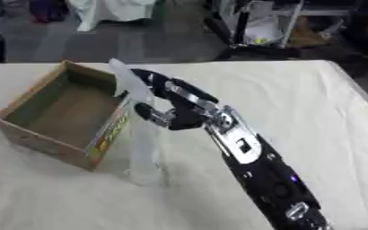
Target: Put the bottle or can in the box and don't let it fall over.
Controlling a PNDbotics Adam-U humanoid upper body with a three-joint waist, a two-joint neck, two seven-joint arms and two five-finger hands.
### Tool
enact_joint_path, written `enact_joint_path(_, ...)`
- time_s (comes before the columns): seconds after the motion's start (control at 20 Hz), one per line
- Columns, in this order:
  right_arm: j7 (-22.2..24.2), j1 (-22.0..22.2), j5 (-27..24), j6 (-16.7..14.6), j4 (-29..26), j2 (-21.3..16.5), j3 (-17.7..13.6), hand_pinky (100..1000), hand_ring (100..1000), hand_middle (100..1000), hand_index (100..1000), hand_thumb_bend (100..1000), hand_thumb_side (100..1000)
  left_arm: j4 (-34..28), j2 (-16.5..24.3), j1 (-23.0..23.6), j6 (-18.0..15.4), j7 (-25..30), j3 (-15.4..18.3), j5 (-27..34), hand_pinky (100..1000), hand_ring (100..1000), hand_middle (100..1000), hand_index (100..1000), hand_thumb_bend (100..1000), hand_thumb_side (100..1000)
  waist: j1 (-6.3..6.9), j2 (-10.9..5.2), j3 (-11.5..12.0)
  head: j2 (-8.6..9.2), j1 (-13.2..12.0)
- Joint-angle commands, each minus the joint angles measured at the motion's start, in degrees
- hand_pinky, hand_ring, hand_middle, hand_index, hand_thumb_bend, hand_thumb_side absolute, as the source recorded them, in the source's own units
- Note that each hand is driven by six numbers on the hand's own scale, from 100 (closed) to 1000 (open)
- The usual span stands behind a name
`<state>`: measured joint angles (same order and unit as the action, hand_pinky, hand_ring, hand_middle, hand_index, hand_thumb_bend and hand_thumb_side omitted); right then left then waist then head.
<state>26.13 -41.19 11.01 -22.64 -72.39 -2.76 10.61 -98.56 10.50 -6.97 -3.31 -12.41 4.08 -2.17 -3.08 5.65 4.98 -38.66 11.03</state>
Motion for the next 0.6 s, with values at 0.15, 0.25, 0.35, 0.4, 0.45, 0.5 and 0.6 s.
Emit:
enact_joint_path(0.15,-2.13,-1.91,3.19,-1.28,0.58,-0.87,-0.71,888,1000,1000,1000,251,630,-0.7,0.21,-0.33,-0.14,0.07,0.05,-0.14,546,1000,927,830,451,659,0.29,-0.8,0.18,0.89,0.47)
enact_joint_path(0.25,-2.43,-2.34,3.87,-1.57,1.08,-0.94,-0.75,888,1000,1000,1000,252,630,-0.71,0.21,-0.38,-0.15,0.09,0.04,-0.12,546,1000,927,830,451,659,0.33,-0.78,0.27,0.97,0.62)
enact_joint_path(0.35,-2.46,-2.83,4.31,-1.85,1.42,-1.06,-0.57,888,1000,1000,1000,258,631,-0.7,0.21,-0.38,-0.14,0.1,0.02,-0.1,546,1000,927,830,451,660,0.35,-0.79,0.34,0.9,0.67)
enact_joint_path(0.4,-2.4,-3.06,4.42,-1.96,1.57,-1.11,-0.44,888,1000,1000,1000,263,633,-0.7,0.2,-0.4,-0.14,0.11,0.01,-0.09,546,1000,927,830,450,660,0.35,-0.79,0.37,0.89,0.72)
enact_joint_path(0.45,-2.29,-3.23,4.45,-2.04,1.67,-1.15,-0.31,888,1000,1000,1000,272,636,-0.7,0.2,-0.42,-0.13,0.13,0.0,-0.08,546,1000,927,831,450,660,0.35,-0.8,0.4,0.93,0.81)
enact_joint_path(0.5,-2.13,-3.33,4.36,-2.04,1.74,-1.18,-0.21,889,1000,1000,1000,276,637,-0.69,0.19,-0.43,-0.13,0.13,0.0,-0.08,546,1000,927,831,450,660,0.34,-0.8,0.41,1.0,0.88)
enact_joint_path(0.6,-1.77,-3.35,4.24,-1.93,1.66,-1.39,-0.07,894,1000,1000,1000,290,638,-0.68,0.21,-0.4,-0.12,0.1,0.06,-0.1,546,1000,927,831,451,659,0.32,-0.83,0.35,1.08,0.91)
